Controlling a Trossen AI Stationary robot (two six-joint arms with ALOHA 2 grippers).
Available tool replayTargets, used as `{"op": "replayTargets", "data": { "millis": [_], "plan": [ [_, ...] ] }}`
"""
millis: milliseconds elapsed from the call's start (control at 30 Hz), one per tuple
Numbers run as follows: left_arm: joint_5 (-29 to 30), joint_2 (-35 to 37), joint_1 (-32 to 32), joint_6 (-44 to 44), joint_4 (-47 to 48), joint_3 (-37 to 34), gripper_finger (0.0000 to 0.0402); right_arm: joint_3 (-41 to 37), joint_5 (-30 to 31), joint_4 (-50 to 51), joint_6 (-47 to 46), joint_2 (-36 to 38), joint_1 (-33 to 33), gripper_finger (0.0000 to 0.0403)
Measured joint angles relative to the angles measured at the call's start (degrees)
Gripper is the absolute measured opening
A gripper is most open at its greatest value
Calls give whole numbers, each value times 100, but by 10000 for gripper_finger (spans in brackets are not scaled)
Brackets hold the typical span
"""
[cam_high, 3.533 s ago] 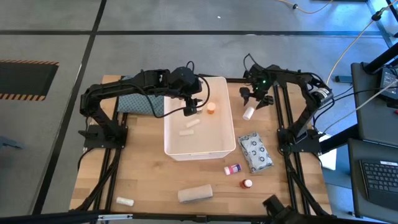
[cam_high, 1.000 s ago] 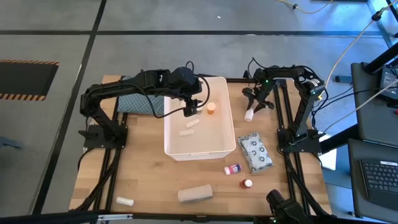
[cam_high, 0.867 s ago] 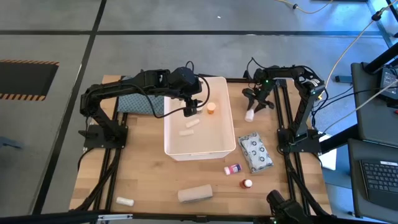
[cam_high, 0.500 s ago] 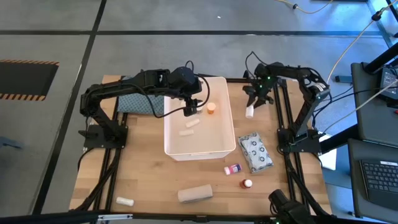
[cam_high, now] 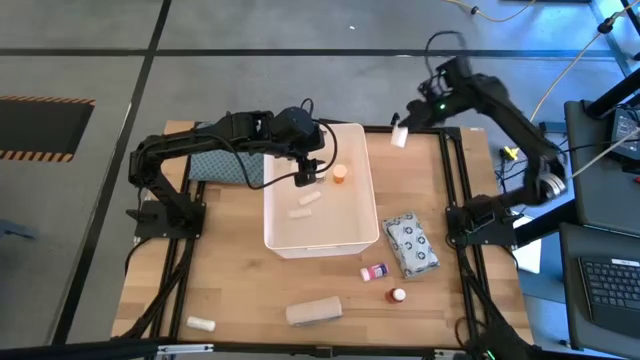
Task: Pick & place medical supplies in basket/bin
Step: Put the white medicine bottle into the white bin
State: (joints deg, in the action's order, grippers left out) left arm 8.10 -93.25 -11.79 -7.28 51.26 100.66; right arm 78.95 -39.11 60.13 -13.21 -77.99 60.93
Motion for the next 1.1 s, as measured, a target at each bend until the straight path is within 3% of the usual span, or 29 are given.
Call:
{"op": "replayTargets", "data": {
  "millis": [100, 267, 400, 600, 1100],
  "plan": [
    [-4, 0, 2, 57, 0, 0, 235, 378, 123, -659, 156, 504, -481, 159],
    [-3, 22, 0, 54, 5, -5, 235, 577, 1313, -2309, 298, 970, -1770, 159],
    [-4, 81, 2, 75, 14, -7, 235, 577, 2064, -3127, 534, 866, -2680, 159],
    [-19, 314, 24, 411, 250, -9, 235, 575, 2807, -3314, 1130, 155, -3497, 159],
    [472, 1464, 234, 1258, 431, -7, 235, 569, 2825, -4918, 2238, -2068, -4450, 159]
  ]
}}
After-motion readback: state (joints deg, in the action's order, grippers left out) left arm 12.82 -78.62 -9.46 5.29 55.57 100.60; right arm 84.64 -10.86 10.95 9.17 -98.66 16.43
